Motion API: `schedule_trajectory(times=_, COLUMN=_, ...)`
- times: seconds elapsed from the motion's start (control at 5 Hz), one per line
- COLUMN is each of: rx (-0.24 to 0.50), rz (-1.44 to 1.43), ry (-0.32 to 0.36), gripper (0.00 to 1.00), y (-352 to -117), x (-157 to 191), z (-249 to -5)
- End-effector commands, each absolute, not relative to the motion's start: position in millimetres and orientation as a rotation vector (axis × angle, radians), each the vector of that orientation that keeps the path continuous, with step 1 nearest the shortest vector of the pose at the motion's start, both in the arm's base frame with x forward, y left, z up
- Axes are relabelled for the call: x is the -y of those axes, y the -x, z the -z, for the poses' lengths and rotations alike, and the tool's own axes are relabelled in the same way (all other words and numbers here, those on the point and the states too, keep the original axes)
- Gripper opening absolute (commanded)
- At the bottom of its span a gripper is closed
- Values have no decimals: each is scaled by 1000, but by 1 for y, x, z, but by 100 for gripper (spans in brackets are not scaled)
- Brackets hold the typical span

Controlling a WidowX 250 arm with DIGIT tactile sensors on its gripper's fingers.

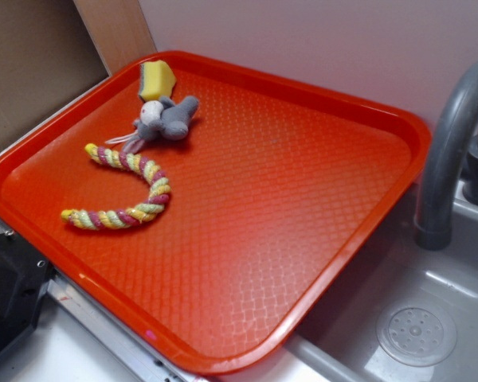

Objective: Grab the green sponge.

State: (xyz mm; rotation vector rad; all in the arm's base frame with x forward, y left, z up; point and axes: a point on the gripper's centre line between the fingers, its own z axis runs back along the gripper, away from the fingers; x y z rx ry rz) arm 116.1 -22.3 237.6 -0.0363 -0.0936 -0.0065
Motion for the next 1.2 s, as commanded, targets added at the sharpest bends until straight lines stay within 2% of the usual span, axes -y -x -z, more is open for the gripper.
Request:
schedule_trajectory(times=0.0, rx=94, rz=7, ry=36, gripper=100, y=-116, x=22, z=-238)
schedule_trajectory(times=0.2, rx=180, rz=-195, ry=-18, gripper=100, y=-137, x=6, z=-212)
schedule_trajectory(times=0.4, rx=255, rz=-379, ry=-32, gripper=100, y=-160, x=-21, z=-184)
schedule_trajectory(times=0.6, rx=315, rz=-558, ry=-14, gripper=100, y=-191, x=-55, z=-162)
schedule_trajectory(times=1.0, rx=398, rz=-707, ry=-57, gripper=100, y=-257, x=-118, z=-135)
